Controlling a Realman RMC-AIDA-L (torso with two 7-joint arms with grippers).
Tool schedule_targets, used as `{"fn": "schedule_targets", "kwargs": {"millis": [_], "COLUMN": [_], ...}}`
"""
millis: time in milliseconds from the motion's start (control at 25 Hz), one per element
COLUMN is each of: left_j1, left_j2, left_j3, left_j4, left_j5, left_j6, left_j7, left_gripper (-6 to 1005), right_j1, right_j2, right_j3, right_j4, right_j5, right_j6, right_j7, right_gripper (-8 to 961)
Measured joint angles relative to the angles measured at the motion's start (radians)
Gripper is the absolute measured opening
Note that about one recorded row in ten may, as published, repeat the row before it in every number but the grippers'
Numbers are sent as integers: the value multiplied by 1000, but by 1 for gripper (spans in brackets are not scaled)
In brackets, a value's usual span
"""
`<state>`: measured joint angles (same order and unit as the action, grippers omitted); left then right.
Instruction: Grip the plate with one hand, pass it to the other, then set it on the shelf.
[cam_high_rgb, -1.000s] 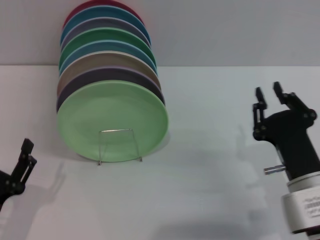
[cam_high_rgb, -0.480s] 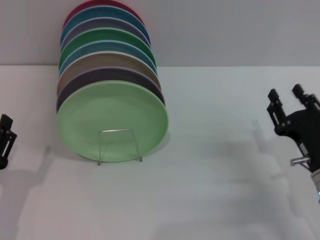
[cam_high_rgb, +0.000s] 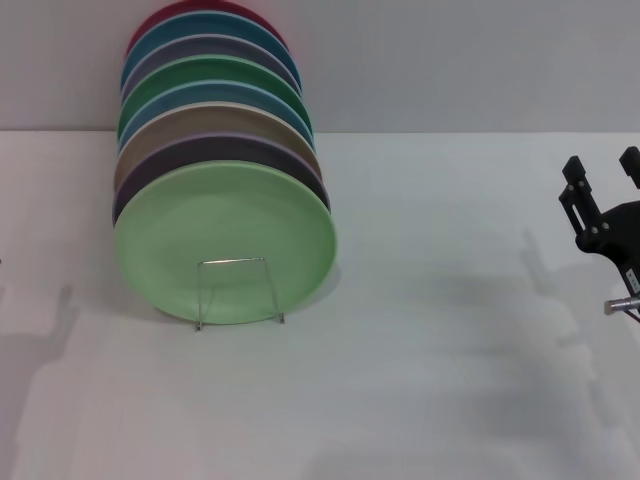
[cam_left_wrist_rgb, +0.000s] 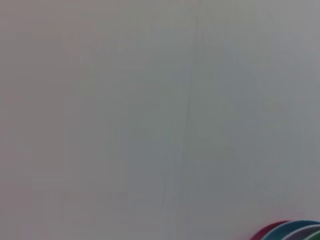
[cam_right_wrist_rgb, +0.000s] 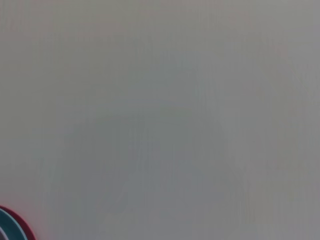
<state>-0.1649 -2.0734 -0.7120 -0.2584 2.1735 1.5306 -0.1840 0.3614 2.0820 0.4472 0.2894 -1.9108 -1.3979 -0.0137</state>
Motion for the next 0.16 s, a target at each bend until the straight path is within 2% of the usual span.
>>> {"fn": "schedule_targets", "kwargs": {"millis": [160], "left_j1": [-9], "left_j2": [0], "left_j3": [-5], "left_j4": [1], "left_j5": [0], "left_j6": [-7], "left_j7": [0], "left_gripper": [819], "right_j1": [12], "right_j2": [1], "right_j3": [1], "right_j4": [-6], "right_j5": [2], "right_j6": [12], "right_j7": [0], "right_gripper": [630]}}
